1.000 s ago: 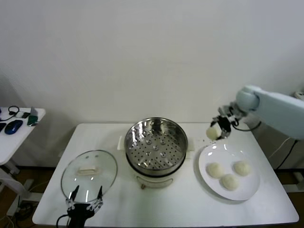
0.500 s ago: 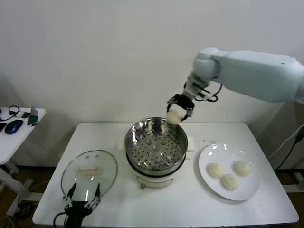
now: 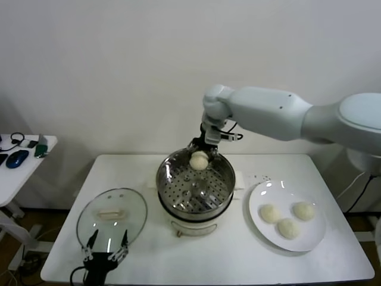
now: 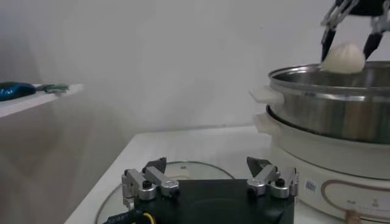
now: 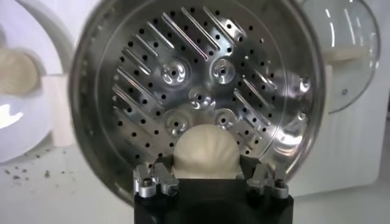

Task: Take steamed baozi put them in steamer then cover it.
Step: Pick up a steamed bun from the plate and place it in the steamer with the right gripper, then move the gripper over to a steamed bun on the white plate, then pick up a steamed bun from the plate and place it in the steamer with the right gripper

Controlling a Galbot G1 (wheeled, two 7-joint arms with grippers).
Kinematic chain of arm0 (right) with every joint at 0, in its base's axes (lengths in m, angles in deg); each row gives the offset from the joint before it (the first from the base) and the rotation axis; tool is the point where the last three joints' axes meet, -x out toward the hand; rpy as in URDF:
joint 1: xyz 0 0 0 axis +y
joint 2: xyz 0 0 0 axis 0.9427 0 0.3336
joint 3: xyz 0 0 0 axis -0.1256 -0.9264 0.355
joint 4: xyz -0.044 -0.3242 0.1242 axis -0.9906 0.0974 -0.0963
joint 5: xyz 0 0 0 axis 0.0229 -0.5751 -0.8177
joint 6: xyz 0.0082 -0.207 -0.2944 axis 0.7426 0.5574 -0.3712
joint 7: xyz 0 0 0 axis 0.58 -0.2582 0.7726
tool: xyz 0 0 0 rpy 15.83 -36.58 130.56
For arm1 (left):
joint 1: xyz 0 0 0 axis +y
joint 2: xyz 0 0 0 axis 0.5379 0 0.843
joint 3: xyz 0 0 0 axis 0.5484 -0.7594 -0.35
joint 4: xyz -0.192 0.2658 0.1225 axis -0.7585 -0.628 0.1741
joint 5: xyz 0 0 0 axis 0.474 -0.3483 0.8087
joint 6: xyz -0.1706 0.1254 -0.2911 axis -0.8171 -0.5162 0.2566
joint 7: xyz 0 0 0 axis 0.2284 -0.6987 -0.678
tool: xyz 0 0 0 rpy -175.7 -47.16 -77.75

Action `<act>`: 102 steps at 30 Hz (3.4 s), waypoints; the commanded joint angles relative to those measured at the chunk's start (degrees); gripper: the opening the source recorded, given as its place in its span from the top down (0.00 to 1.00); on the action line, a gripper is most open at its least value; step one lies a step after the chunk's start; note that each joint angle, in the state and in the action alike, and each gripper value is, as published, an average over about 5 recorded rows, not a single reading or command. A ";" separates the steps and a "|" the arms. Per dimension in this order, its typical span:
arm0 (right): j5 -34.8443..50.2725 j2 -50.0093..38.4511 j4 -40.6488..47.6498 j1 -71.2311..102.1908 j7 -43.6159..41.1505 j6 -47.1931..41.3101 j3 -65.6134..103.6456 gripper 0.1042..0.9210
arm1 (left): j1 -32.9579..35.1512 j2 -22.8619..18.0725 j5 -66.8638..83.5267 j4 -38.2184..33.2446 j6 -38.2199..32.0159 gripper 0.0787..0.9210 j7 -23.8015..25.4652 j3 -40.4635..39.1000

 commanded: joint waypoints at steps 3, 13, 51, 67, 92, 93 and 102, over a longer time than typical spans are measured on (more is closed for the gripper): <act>-6.84 3.54 8.33 6.95 1.62 3.98 2.85 0.24 | -0.09 0.01 -0.05 0.18 0.05 0.12 -0.01 -0.09; -4.50 4.72 10.43 6.56 1.79 5.21 2.13 0.21 | -0.24 -0.10 -0.01 0.20 0.02 0.12 -0.11 -0.16; 52.11 -40.91 -39.25 -22.71 10.21 -62.54 -39.48 0.12 | -0.94 -0.64 -1.59 -0.16 0.15 0.12 0.09 -1.28; 40.90 -34.74 -23.29 3.99 12.18 -62.36 -18.97 0.12 | -0.05 -1.35 -1.68 0.81 -0.72 0.12 -0.42 -1.07; 35.67 -32.67 -19.45 7.31 9.96 -61.20 -14.91 0.25 | 0.06 -1.66 -1.40 1.11 -0.85 0.12 -0.60 -0.85; 35.65 -32.64 -19.49 6.86 9.83 -61.10 -14.97 0.26 | 0.04 -1.70 -1.40 1.10 -0.84 0.12 -0.61 -0.90; 40.07 -30.94 -21.26 -7.79 6.66 -58.81 -21.31 0.28 | -0.13 -1.83 -1.40 0.79 -0.61 0.12 -0.84 -0.98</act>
